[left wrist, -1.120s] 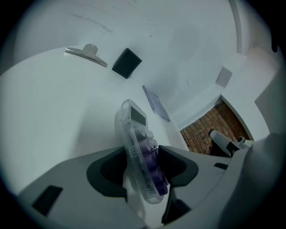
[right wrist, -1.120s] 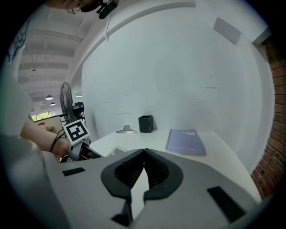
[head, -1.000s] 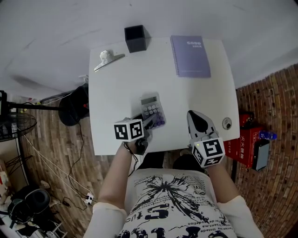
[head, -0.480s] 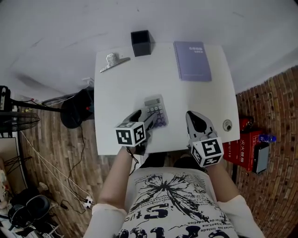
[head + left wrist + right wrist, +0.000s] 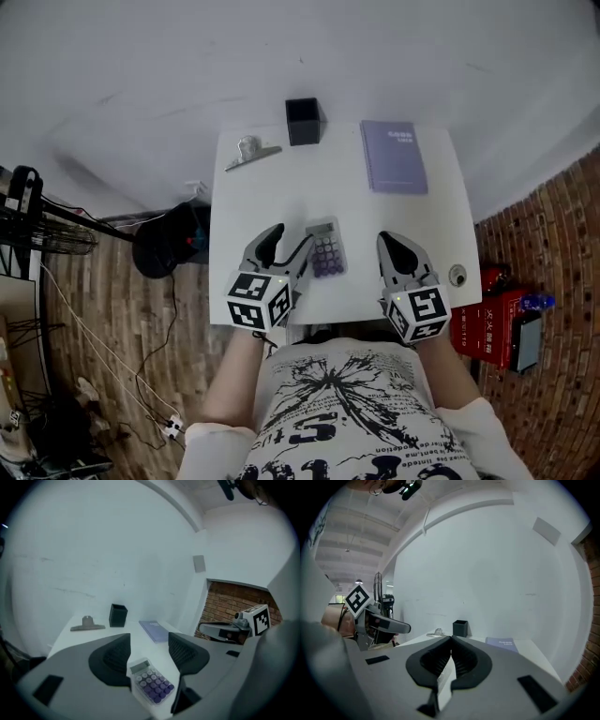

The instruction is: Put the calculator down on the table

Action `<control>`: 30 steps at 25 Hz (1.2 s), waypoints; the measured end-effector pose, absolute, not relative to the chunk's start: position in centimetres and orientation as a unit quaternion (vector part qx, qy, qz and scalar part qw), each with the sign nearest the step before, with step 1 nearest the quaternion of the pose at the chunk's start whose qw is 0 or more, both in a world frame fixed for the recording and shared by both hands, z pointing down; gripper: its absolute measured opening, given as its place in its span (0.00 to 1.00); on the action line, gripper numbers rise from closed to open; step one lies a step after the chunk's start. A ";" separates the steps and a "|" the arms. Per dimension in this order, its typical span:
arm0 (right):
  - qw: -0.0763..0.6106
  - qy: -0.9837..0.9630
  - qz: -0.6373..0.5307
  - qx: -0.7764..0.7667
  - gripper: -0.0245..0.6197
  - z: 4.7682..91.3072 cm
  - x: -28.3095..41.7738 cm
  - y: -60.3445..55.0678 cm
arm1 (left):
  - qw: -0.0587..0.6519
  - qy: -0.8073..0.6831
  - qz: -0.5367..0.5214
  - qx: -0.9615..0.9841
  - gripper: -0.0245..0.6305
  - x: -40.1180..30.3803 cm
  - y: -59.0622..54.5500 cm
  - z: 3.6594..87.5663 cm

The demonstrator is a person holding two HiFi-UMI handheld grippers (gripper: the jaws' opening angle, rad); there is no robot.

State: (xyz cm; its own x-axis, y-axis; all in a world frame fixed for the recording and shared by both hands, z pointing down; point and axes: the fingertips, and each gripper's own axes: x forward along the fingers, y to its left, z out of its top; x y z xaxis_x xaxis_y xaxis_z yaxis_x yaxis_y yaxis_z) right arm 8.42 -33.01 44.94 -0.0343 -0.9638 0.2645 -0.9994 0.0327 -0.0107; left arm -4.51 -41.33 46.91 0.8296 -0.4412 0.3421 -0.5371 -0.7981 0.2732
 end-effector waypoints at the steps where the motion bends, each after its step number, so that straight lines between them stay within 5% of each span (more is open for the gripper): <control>1: 0.089 -0.715 0.093 0.688 0.06 44.5 8.3 -33.1 | 0.163 -0.264 0.124 0.943 0.40 -4.8 -41.2 45.7; 12: 0.068 -0.736 0.031 0.672 0.06 40.2 6.7 -33.9 | 0.035 -0.282 0.044 0.958 0.07 -8.6 -39.5 37.2; 30: 0.068 -0.745 0.016 0.664 0.06 39.4 5.7 -34.6 | 0.017 -0.282 0.024 0.959 0.06 -9.8 -39.9 36.1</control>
State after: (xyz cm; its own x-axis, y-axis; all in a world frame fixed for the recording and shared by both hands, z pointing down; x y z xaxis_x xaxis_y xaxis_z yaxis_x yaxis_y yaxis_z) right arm 5.68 -34.64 39.37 -0.1096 -0.9864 0.1228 -0.9908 0.1183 0.0658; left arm -9.84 -39.92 36.06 0.8403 -0.5393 0.0553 -0.5409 -0.8408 0.0199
